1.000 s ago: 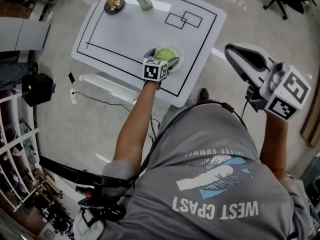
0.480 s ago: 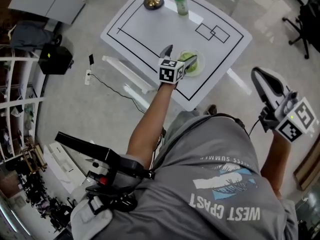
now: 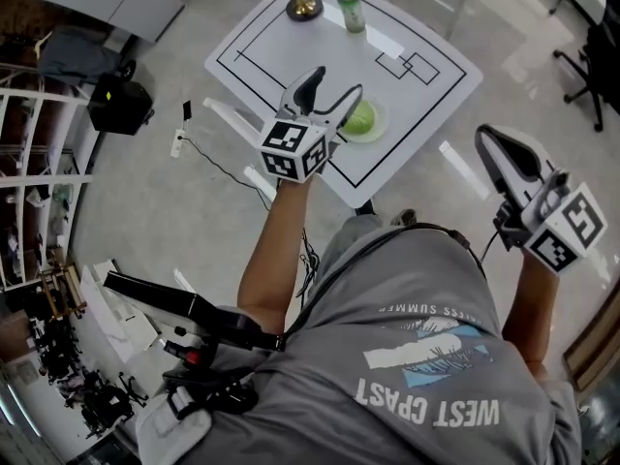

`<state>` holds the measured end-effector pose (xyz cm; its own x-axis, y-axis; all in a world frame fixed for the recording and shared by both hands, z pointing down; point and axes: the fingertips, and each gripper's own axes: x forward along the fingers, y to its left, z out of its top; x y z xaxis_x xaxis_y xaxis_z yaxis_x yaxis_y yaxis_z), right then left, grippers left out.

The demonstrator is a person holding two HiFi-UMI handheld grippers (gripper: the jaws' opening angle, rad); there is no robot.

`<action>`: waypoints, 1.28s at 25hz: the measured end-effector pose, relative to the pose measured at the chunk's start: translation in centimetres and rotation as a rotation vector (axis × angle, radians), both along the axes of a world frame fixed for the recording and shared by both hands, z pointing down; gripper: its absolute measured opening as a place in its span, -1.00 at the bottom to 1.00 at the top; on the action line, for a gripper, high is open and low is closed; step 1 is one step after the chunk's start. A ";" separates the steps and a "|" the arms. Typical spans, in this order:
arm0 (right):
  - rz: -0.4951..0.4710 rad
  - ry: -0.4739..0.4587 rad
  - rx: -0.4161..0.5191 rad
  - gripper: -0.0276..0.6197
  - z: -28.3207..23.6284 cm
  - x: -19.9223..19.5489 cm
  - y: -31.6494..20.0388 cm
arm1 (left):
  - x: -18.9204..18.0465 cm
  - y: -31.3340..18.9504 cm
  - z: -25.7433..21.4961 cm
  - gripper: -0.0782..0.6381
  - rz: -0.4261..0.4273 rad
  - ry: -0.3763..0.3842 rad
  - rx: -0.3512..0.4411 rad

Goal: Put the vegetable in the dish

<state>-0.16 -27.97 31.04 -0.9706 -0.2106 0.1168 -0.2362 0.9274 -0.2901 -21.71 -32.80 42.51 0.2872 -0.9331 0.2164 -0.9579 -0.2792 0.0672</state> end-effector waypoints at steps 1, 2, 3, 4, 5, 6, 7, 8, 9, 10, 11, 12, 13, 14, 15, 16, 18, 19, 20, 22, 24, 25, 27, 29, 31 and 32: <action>-0.011 -0.008 0.010 -0.89 -0.3 0.3 0.3 | 0.7 0.9 -1.6 -0.16 0.016 -0.015 0.022; -0.022 -0.018 0.021 -0.89 -0.6 0.6 0.7 | 1.5 1.9 -3.2 -0.40 0.032 -0.027 0.043; -0.034 -0.030 0.032 -0.89 -0.9 0.8 1.0 | 2.2 2.9 -4.7 -0.58 0.045 -0.034 0.064; -0.046 -0.043 0.043 -0.89 -1.2 1.0 1.3 | 3.0 3.9 -6.2 -0.72 0.055 -0.038 0.084; -0.059 -0.056 0.052 -0.89 -1.6 1.2 1.6 | 3.7 4.7 -7.6 -0.76 0.063 -0.038 0.101; -0.070 -0.069 0.059 -0.89 -1.8 1.4 1.8 | 4.4 5.4 -8.8 -0.76 0.071 -0.035 0.115; -0.081 -0.082 0.062 -0.89 -2.0 1.5 1.9 | 5.0 6.0 -9.8 -0.76 0.080 -0.030 0.125; -0.091 -0.096 0.067 -0.90 -2.1 1.7 2.1 | 5.7 6.5 -10.5 -0.76 0.089 -0.028 0.129; -0.100 -0.107 0.078 -0.90 -2.2 1.7 2.4 | 6.2 7.1 -11.1 -0.76 0.097 -0.029 0.131; -0.105 -0.110 0.100 -0.90 -2.4 1.5 2.7 | 6.6 7.7 -11.6 -0.76 0.102 -0.034 0.131; -0.106 -0.102 0.130 -0.90 -2.6 1.3 3.2 | 6.8 8.4 -12.0 -0.76 0.103 -0.040 0.133; -0.106 -0.090 0.159 -0.90 -2.9 0.9 3.7 | 6.9 9.2 -12.4 -0.76 0.100 -0.046 0.136; -0.109 -0.082 0.179 -0.90 -3.2 0.6 4.3 | 6.8 10.0 -12.8 -0.76 0.095 -0.050 0.140; -0.114 -0.082 0.189 -0.90 -3.6 0.3 5.0 | 6.6 10.7 -13.3 -0.76 0.089 -0.052 0.144; -0.119 -0.087 0.195 -0.90 -4.0 0.1 5.7 | 6.3 11.4 -13.6 -0.76 0.084 -0.054 0.148; -0.123 -0.091 0.200 -0.90 -4.4 -0.2 6.4 | 5.9 12.1 -13.9 -0.76 0.079 -0.056 0.152; -0.124 -0.094 0.213 -0.90 -4.9 -0.6 7.8 | 5.3 13.5 -14.2 -0.76 0.077 -0.056 0.162; -0.122 -0.093 0.221 -0.90 -5.0 -0.8 8.5 | 5.1 14.1 -14.2 -0.76 0.079 -0.055 0.169; -0.118 -0.089 0.230 -0.90 -5.1 -1.0 9.2 | 4.8 14.8 -14.2 -0.76 0.082 -0.053 0.176; -0.108 -0.079 0.246 -0.90 -5.2 -1.6 10.6 | 4.3 15.9 -14.0 -0.76 0.090 -0.048 0.190; -0.093 -0.066 0.249 -0.90 -5.0 -2.5 12.2 | 3.4 17.3 -13.8 -0.76 0.101 -0.039 0.199; -0.085 -0.060 0.246 -0.90 -4.8 -3.1 13.0 | 3.0 18.1 -13.7 -0.76 0.107 -0.036 0.203; -0.074 -0.046 0.237 -0.90 -4.6 -4.3 14.9 | 1.9 19.8 -13.8 -0.76 0.122 -0.036 0.210; -0.069 -0.030 0.229 -0.90 -4.9 -6.0 16.9 | 0.5 21.8 -14.5 -0.76 0.132 -0.035 0.216; -0.061 -0.012 0.210 -0.90 -4.8 -7.5 19.0 | -1.4 24.2 -14.8 -0.76 0.131 -0.025 0.210; -0.059 -0.006 0.196 -0.90 -4.2 -8.0 20.3 | -2.4 25.6 -14.5 -0.76 0.128 -0.016 0.206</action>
<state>-8.20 -7.63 26.82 -0.9825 -0.1711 0.0730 -0.1781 0.9785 -0.1043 -24.07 -7.24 28.00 0.4041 -0.9142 0.0305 -0.9142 -0.4048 -0.0189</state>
